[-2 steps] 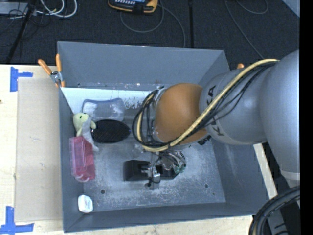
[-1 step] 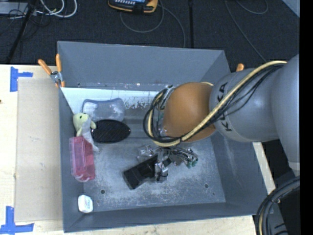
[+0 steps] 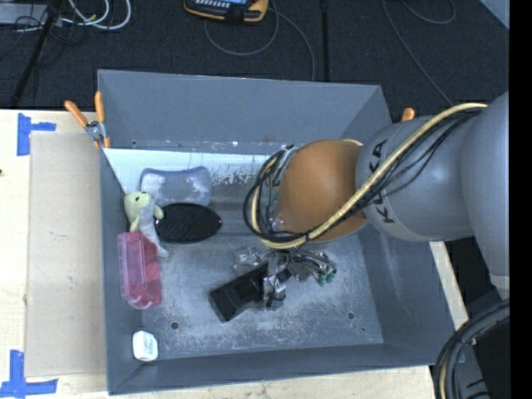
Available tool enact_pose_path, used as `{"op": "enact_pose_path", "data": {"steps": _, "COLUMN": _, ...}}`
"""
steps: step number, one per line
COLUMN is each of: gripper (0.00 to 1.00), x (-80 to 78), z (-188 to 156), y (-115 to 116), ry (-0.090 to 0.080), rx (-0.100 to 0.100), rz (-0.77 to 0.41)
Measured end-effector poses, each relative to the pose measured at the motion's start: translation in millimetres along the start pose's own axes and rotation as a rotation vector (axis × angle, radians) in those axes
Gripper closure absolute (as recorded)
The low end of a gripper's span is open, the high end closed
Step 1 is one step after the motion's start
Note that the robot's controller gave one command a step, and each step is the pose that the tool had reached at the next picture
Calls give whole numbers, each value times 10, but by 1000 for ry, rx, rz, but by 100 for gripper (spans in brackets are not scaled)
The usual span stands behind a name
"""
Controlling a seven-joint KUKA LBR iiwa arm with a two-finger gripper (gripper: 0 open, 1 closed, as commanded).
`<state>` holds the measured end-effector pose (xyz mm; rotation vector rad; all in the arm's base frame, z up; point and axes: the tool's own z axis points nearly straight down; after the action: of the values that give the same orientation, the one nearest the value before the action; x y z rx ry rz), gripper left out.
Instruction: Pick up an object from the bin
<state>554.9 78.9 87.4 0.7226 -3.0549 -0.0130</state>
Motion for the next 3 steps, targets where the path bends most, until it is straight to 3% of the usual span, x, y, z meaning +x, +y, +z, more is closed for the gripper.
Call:
{"op": "enact_pose_path", "data": {"steps": 1, "gripper": 100, "x": 45, "z": -425, "y": -26, "ry": 11, "rx": -3, "rz": -45}}
{"op": "enact_pose_path", "data": {"steps": 2, "gripper": 100, "x": 34, "z": -958, "y": -6, "ry": 5, "rx": -2, "rz": -206}}
{"op": "enact_pose_path", "data": {"steps": 3, "gripper": 100, "x": 123, "z": -1536, "y": 207, "ry": 12, "rx": -8, "rz": -470}}
